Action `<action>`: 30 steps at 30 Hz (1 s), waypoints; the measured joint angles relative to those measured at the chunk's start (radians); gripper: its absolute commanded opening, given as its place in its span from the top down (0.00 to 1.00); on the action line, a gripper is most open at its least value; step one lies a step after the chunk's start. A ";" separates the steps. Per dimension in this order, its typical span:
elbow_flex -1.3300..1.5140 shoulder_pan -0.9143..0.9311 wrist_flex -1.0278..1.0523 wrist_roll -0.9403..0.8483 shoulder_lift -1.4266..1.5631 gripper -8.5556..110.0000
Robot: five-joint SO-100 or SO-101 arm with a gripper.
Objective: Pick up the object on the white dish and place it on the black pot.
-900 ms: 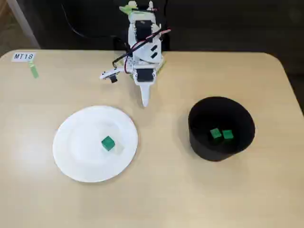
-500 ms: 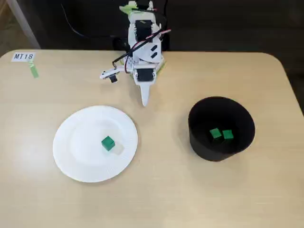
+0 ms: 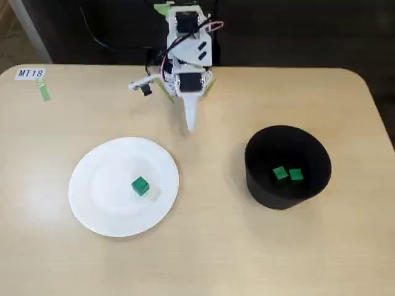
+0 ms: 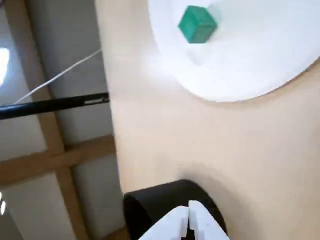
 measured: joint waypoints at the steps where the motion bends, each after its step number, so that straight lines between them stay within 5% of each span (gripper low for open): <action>1: -0.051 -0.008 0.009 0.003 -0.054 0.93; 10: -0.500 -0.034 0.091 0.044 -0.584 0.93; 30: -0.769 0.199 0.015 0.311 -1.221 0.93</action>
